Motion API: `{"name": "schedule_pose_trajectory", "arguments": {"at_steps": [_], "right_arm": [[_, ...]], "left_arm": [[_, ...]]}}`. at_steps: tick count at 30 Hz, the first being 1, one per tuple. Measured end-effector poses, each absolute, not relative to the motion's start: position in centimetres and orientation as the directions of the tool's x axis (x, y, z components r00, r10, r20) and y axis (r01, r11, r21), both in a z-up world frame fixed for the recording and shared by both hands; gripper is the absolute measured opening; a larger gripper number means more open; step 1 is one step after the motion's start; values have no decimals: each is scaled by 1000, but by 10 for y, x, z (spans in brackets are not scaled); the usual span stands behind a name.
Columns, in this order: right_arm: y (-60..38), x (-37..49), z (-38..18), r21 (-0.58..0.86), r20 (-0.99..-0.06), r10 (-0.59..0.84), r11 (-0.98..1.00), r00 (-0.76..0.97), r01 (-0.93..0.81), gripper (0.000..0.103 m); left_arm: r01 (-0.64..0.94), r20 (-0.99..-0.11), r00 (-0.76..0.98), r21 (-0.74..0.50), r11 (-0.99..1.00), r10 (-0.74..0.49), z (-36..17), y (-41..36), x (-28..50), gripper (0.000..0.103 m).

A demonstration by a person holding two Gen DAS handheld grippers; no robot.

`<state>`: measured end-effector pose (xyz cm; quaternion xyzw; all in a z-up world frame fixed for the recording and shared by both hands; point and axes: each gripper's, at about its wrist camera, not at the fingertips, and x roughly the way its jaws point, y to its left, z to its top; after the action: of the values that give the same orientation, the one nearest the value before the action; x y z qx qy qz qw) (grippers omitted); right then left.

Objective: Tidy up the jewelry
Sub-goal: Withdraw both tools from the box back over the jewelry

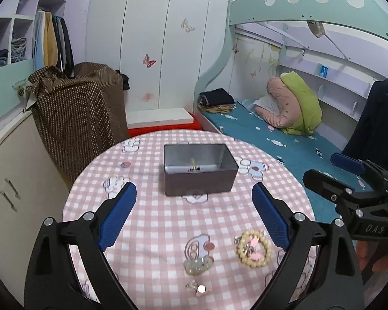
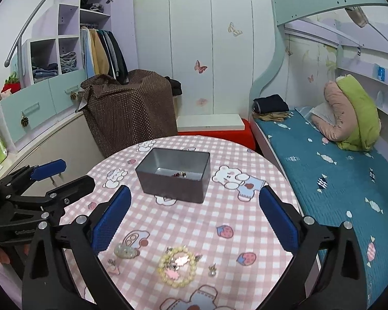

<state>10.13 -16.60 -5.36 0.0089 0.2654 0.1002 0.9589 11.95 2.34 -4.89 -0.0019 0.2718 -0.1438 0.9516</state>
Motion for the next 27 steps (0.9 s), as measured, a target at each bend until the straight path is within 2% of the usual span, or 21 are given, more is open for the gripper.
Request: {"name": "schedule_pose_trajectory", "arguments": {"at_steps": [17,27], "right_arm": [[-176,76,-107,141,-607,176,984,775,-112,96],[-189,60,-135,163,-598,123,986,792,-30,96]], "left_arm": [[255,-631,724,-128,959,-277,-113,48,87,93],[269,-696,657,-142,953,-289,-151,42,87,93]]}}
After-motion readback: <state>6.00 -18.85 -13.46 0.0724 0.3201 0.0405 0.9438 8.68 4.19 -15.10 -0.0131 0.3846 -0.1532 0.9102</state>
